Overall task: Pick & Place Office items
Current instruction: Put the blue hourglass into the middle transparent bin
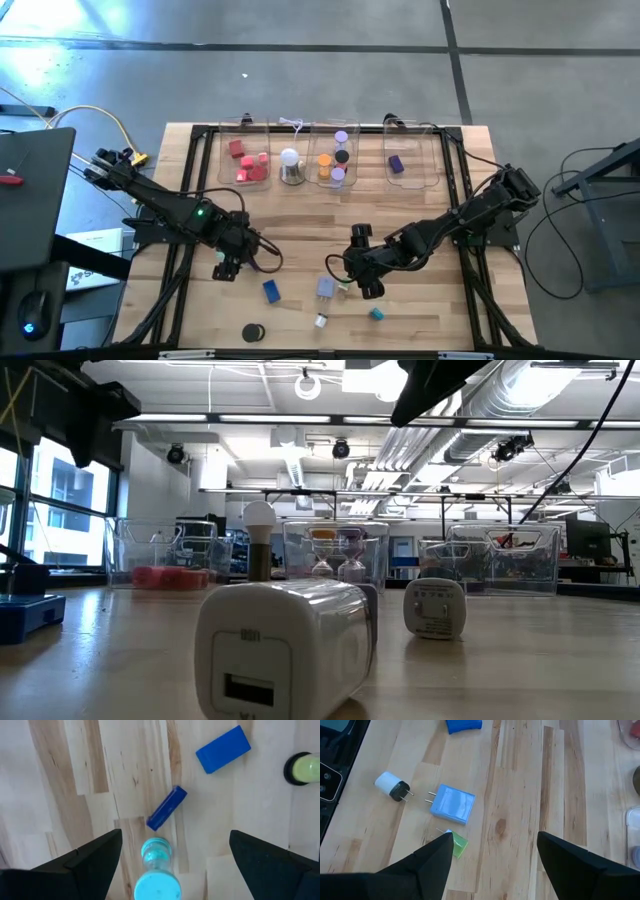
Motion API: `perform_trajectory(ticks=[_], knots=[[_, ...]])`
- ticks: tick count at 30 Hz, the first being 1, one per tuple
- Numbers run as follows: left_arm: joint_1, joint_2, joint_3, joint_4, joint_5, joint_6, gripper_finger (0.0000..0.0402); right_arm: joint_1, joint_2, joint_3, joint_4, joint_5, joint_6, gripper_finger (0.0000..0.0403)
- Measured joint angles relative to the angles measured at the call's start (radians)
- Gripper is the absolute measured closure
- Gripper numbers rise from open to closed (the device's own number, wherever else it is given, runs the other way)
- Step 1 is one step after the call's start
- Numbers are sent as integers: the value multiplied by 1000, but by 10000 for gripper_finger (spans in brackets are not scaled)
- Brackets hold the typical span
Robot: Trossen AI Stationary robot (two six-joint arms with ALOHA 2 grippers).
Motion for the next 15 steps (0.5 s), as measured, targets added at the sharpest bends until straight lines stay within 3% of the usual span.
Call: perform_trajectory(ticks=[15], knots=[[-1,0,-64,-71,0,-169,41,0,0,0,1,0,-7,125]])
